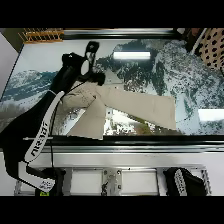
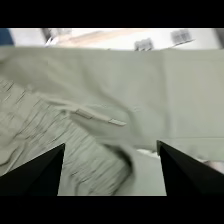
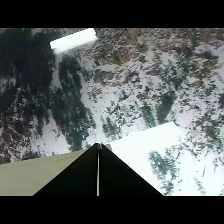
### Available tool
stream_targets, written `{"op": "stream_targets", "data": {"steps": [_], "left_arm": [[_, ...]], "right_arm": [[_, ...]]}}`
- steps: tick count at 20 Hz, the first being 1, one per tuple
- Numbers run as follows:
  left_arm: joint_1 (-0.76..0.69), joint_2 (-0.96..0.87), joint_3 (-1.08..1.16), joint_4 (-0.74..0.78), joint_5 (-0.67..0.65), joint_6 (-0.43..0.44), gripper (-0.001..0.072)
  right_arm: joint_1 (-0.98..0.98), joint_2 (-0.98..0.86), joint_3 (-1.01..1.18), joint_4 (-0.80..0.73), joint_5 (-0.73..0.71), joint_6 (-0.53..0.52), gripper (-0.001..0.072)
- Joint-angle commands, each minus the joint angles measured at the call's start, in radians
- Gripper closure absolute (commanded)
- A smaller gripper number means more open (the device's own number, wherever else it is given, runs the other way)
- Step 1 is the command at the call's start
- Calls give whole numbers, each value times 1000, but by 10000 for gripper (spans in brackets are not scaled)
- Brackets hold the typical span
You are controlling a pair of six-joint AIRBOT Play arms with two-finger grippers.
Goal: Fold the clothes and pants, and hang the long-sleeved shirts on hangers.
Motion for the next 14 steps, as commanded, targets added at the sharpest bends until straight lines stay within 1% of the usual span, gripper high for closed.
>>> {"op": "stream_targets", "data": {"steps": [1,3,4,6,7,11,14], "left_arm": [[130,2,-171,47,-54,-18,84],[137,3,-233,44,-53,18,83],[129,3,-252,43,-52,50,83],[99,2,-280,18,-25,145,83],[87,2,-288,3,-7,169,82],[64,2,-314,-17,103,177,83],[64,2,-341,-21,109,180,83]], "right_arm": [[-1,0,-1,19,26,0,703],[-1,-1,-2,19,40,0,703],[-1,-2,-3,19,49,0,703],[-1,-2,-6,19,65,-1,703],[-1,-2,-6,19,74,-1,703],[-1,-2,-6,18,101,-1,703],[-1,-2,-6,19,112,-1,703]]}}
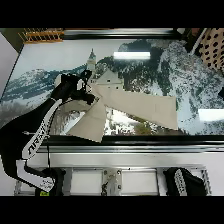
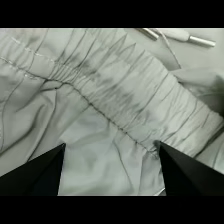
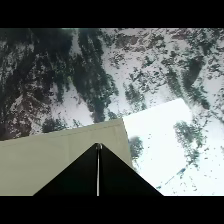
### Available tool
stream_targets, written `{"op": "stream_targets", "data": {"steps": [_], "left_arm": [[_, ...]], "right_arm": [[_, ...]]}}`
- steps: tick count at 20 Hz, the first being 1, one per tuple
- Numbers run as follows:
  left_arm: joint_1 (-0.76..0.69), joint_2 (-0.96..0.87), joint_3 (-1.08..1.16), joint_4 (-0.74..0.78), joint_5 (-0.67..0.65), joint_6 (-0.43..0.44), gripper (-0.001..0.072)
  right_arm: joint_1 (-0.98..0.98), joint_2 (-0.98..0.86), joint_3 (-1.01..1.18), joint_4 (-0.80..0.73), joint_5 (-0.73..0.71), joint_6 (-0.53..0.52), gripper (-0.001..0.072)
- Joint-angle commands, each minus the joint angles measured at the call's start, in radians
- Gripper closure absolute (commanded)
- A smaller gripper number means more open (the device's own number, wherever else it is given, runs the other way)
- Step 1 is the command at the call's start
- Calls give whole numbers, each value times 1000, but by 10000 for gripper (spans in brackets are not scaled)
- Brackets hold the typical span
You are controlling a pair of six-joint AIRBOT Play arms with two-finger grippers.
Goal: Fold the clothes and pants, and hang the long-sleeved shirts on hangers.
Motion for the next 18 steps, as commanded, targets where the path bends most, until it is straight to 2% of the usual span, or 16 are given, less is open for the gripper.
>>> {"op": "stream_targets", "data": {"steps": [1,4,5,6,7,10,12,14,15,16,17,18], "left_arm": [[-4,-1,-40,-31,34,20,83],[-3,-1,-52,-59,52,17,87],[-3,-1,-51,-59,61,13,252],[-3,-1,-51,-59,68,3,581],[3,-1,-51,-59,76,-12,700],[24,8,-19,-58,50,-39,700],[51,48,13,-59,58,-39,701],[81,119,36,-60,80,-39,701],[93,157,34,-60,92,-39,700],[103,193,27,-60,102,-39,700],[107,223,14,-60,107,-39,700],[109,251,-6,-60,109,-39,700]], "right_arm": [[0,0,0,1,19,0,703],[0,0,0,1,19,0,703],[0,0,0,0,19,0,703],[-1,0,0,0,18,0,703],[-1,0,0,0,19,0,702],[-1,0,-1,-31,32,0,701],[-2,0,-16,-68,94,0,701],[-2,0,-89,-106,187,77,678],[-2,-1,-151,-125,220,147,451],[-1,-1,-236,-127,235,199,49],[-1,-5,-324,-123,227,254,-2],[-1,-12,-427,-105,195,344,-2]]}}
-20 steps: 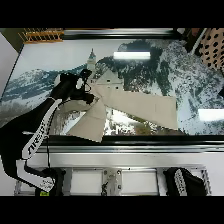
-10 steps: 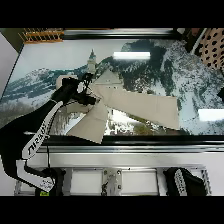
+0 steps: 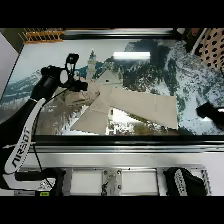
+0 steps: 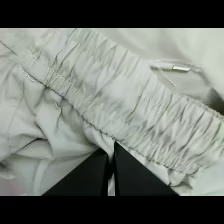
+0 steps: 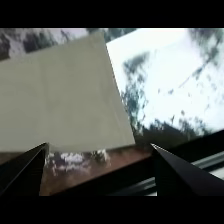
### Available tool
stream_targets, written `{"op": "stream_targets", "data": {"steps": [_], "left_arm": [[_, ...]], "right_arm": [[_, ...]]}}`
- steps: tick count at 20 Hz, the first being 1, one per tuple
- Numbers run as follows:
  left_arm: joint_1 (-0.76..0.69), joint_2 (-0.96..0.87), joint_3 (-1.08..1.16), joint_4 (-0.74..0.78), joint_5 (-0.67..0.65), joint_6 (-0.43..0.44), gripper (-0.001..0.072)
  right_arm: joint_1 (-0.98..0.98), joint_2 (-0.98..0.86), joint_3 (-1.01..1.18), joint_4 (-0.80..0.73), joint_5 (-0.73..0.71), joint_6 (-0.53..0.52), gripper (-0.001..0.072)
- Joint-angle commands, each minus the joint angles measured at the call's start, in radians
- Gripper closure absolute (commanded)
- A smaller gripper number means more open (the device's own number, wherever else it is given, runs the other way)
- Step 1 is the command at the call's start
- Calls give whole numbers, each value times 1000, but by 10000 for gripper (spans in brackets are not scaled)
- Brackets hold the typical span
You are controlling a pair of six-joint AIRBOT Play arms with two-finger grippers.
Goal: Fold the clothes and pants, and hang the long-sleeved shirts on hangers.
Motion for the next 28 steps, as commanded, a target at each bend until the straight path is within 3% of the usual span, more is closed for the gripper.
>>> {"op": "stream_targets", "data": {"steps": [1,4,5,7,9,16,17,18,21,22,25,28], "left_arm": [[20,101,-45,-2,31,-2,700],[20,125,-102,-2,40,-2,700],[20,124,-113,-2,40,-2,700],[20,124,-129,-2,42,-3,700],[20,124,-130,-1,45,-3,700],[20,124,-129,0,70,-3,700],[20,124,-129,0,74,-3,700],[20,124,-129,-1,85,-3,700],[19,124,-69,-2,139,-9,700],[19,124,-14,-2,174,-8,700],[25,124,264,-1,223,-8,701],[72,133,498,-1,62,-6,701]], "right_arm": [[0,-16,-291,30,-31,257,-2],[2,-64,-498,283,-269,285,9],[10,-91,-529,343,-339,265,17],[56,-167,-535,411,-445,196,108],[118,-244,-526,491,-532,137,108],[341,-526,-375,566,-711,52,109],[351,-558,-341,566,-726,47,142],[350,-584,-306,566,-730,22,237],[317,-630,-170,530,-704,-74,673],[283,-629,-80,485,-665,-101,706],[143,-628,289,284,-422,-100,706],[38,-626,629,110,-194,-101,706]]}}
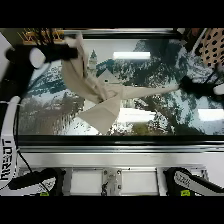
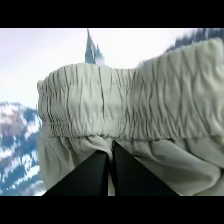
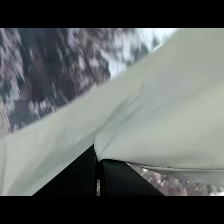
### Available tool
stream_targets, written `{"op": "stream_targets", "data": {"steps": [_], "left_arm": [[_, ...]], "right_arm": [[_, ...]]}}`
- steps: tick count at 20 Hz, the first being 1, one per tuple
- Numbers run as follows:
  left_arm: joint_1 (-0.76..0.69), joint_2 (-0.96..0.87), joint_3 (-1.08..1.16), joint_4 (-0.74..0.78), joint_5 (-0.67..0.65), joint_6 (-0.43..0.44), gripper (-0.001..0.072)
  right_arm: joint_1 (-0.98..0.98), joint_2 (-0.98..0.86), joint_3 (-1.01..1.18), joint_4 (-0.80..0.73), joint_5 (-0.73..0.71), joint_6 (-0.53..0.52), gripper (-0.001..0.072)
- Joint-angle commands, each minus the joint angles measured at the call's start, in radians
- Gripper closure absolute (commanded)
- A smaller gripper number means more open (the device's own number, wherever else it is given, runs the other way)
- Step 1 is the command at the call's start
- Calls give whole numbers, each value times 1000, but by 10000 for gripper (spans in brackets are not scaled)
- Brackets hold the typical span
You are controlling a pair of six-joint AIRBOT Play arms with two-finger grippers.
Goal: Fold the clothes and pants, and hang the long-sleeved shirts on hangers.
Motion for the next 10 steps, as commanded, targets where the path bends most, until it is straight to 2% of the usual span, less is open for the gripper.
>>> {"op": "stream_targets", "data": {"steps": [1,4,7,10], "left_arm": [[59,31,200,3,-141,0,701],[137,159,-7,4,-162,-2,701],[224,324,-414,5,-126,-36,700],[334,459,-839,5,-109,-44,700]], "right_arm": [[-109,3,360,-238,283,-15,706],[-122,40,366,-296,348,-36,706],[-122,54,235,-303,400,-68,706],[-122,81,19,-373,400,-71,706]]}}
